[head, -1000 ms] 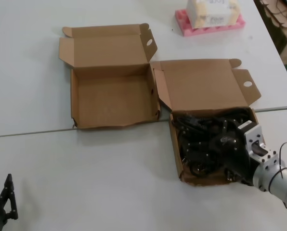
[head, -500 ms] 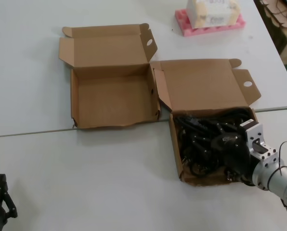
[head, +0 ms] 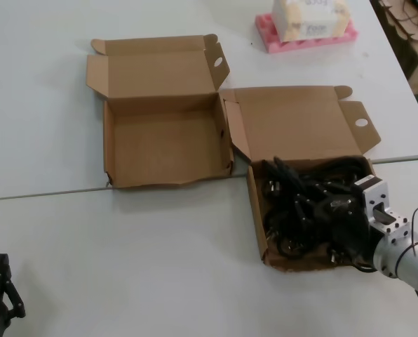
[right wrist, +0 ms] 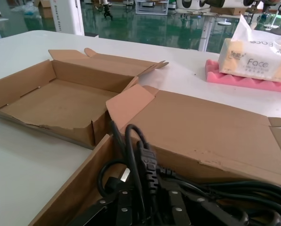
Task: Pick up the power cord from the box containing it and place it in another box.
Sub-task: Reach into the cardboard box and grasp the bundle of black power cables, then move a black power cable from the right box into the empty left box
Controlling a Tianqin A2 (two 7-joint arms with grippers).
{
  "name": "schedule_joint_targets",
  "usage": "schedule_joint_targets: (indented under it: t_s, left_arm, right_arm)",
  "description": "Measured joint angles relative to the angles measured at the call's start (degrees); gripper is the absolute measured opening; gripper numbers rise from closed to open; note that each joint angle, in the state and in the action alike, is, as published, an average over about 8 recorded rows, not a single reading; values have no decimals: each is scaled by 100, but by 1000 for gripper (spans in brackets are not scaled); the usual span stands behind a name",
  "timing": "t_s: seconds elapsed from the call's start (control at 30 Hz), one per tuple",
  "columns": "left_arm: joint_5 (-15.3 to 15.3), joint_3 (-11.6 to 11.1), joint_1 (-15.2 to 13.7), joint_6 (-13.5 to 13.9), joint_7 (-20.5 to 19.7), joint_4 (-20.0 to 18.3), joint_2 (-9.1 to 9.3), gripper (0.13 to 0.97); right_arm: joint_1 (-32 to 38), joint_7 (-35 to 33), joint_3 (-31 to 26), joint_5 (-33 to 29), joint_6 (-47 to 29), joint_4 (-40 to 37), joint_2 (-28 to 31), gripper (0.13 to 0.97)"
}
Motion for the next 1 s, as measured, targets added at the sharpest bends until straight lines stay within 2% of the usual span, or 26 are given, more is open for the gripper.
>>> schedule_joint_targets:
  t_s: [0.1, 0.37, 0.73, 0.87, 1.0]
  left_arm:
    - [0, 0, 0, 0, 0, 0, 0, 163]
    - [0, 0, 0, 0, 0, 0, 0, 163]
    - [0, 0, 0, 0, 0, 0, 0, 163]
    - [0, 0, 0, 0, 0, 0, 0, 163]
    - [1, 0, 0, 0, 0, 0, 0, 163]
  right_arm:
    - [-21, 0, -11, 13, 33, 57, 59, 237]
    - [-141, 0, 26, -31, 111, 424, 262, 194]
    - [-422, 0, 287, -844, 67, 1836, 699, 184]
    - [-369, 0, 382, -941, 10, 2106, 665, 182]
    - [-105, 0, 349, -756, 28, 1984, 374, 182]
